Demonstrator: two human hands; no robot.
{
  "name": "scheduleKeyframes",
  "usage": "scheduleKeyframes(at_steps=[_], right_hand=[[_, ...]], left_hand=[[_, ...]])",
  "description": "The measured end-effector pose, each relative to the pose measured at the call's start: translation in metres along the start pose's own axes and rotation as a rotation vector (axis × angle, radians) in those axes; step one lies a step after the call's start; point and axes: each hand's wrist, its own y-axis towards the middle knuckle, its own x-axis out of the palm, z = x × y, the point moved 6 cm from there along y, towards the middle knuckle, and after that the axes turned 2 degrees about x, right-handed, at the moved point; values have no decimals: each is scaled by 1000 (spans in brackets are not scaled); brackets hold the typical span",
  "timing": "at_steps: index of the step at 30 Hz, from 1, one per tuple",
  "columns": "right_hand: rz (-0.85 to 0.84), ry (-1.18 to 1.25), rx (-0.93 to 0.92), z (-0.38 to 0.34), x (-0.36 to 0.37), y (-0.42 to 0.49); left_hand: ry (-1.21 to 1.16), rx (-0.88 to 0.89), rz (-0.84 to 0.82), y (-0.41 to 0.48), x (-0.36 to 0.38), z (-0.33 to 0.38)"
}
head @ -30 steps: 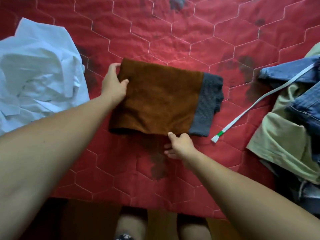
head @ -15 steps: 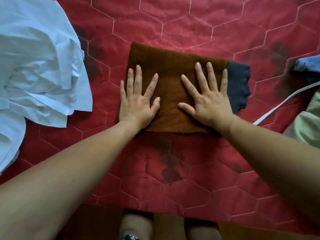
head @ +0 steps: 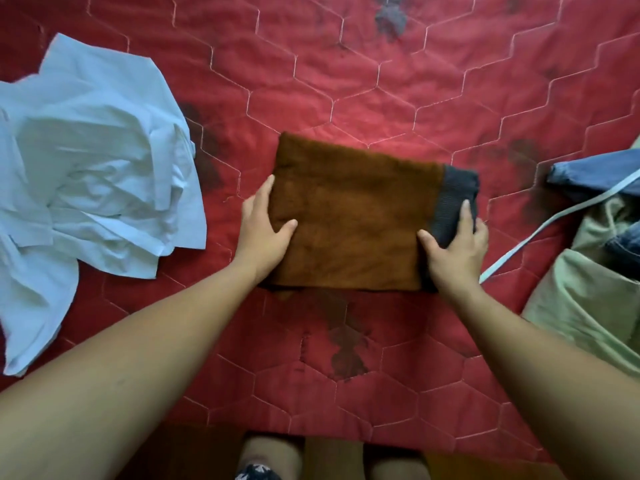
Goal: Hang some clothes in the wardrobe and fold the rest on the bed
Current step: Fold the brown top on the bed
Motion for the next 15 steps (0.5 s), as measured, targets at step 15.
scheduleKeyframes(at_steps=[15], right_hand=[[-399,387,26,-92,-71,-30]], left_hand=[[-150,-18,-282,-56,-58,70]])
